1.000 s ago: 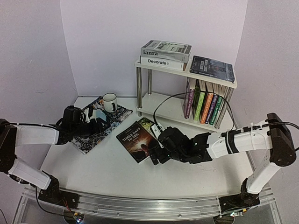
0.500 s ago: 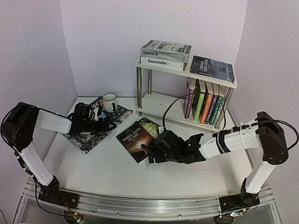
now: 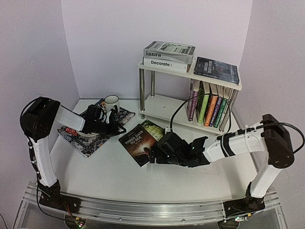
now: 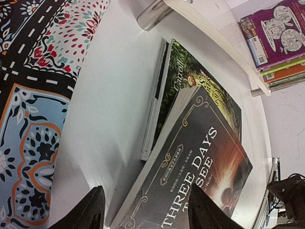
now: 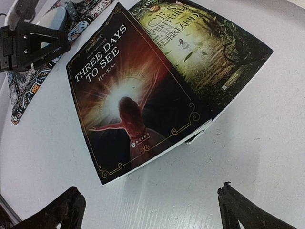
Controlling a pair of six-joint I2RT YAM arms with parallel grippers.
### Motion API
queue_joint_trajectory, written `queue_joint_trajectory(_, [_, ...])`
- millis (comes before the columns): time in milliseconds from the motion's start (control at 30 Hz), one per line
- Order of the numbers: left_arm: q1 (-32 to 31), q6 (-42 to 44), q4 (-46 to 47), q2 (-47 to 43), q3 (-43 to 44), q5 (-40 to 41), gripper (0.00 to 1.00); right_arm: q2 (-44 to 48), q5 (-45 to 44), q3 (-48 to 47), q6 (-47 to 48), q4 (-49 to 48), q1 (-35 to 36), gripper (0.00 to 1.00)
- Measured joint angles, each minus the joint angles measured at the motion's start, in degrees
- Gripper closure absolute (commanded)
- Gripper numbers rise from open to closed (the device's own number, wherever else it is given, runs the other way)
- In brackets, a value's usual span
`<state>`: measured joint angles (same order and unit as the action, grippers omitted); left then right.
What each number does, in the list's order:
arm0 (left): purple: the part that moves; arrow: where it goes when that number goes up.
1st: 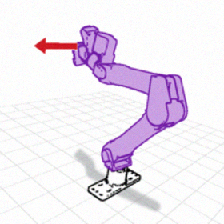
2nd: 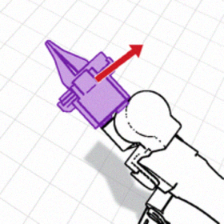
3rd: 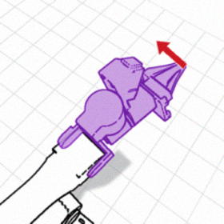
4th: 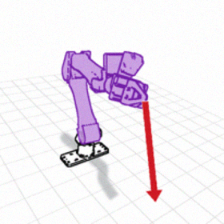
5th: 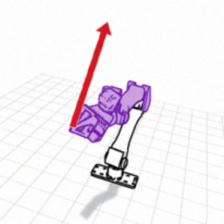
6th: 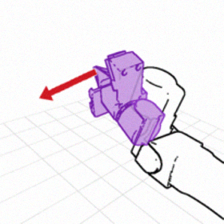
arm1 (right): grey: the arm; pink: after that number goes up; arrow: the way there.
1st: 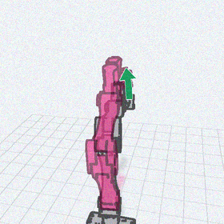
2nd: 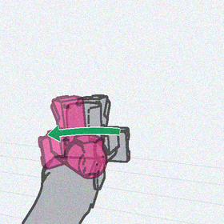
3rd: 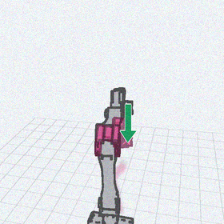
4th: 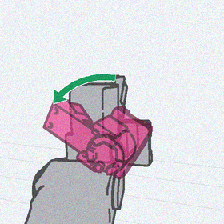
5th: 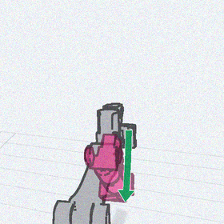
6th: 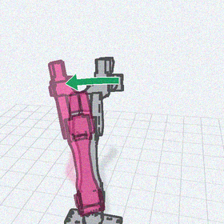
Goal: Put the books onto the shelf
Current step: Adjust the book pile.
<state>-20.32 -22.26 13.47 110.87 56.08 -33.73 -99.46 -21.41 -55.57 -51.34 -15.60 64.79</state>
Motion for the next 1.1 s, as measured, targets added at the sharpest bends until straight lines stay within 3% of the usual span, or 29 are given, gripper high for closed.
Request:
queue_joint_trajectory(600, [-2.7,0.0,-1.4,5.8,4.8,-3.0,0.39,2.5,-1.4,4.5,1.5,-1.2,0.0,0.02])
queue_joint_trajectory(1100, [-9.7,-6.1,-6.2,-7.6,-9.2,-0.2,0.37,5.9,-5.2,6.6,9.0,-0.1,0.0,0.02])
